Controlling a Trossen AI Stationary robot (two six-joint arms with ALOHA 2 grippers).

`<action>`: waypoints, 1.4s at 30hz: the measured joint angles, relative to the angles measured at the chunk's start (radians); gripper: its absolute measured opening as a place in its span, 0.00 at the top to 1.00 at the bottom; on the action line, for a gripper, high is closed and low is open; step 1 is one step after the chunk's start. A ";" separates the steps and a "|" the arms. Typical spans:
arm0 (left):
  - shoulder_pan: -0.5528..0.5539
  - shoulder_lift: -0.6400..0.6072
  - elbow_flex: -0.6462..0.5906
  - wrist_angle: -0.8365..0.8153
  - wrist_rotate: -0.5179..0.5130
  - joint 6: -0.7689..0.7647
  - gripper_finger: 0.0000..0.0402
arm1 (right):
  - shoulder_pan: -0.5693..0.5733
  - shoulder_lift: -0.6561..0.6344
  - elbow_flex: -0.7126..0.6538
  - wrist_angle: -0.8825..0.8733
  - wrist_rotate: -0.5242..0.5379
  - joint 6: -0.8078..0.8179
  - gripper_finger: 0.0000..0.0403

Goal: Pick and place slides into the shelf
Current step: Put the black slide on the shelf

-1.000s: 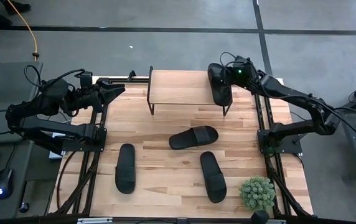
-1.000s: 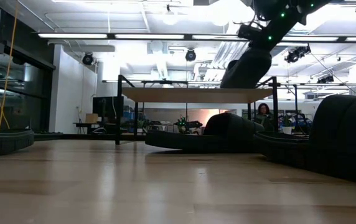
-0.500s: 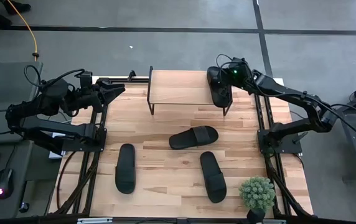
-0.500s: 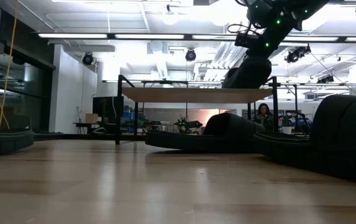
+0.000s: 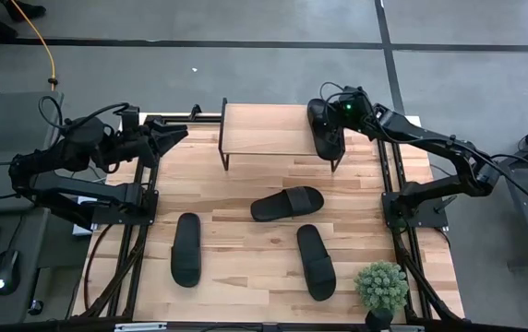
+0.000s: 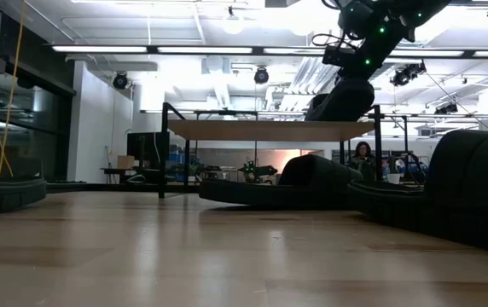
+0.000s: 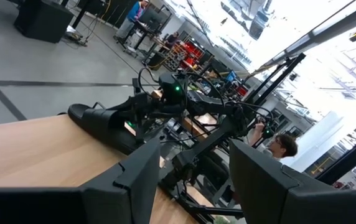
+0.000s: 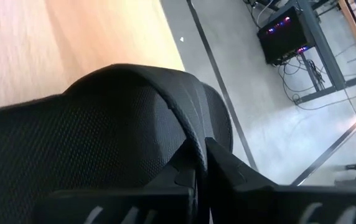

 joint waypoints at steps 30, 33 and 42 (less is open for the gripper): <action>0.000 0.000 0.000 0.000 0.001 0.009 0.56 | 0.011 -0.008 0.000 -0.063 0.005 0.120 0.65; 0.000 0.000 0.000 0.000 0.001 0.026 0.56 | 0.030 -0.024 0.000 -0.079 0.003 0.125 0.65; 0.000 0.000 0.000 0.000 0.001 0.032 0.56 | 0.084 -0.073 0.000 -0.150 0.024 0.200 0.65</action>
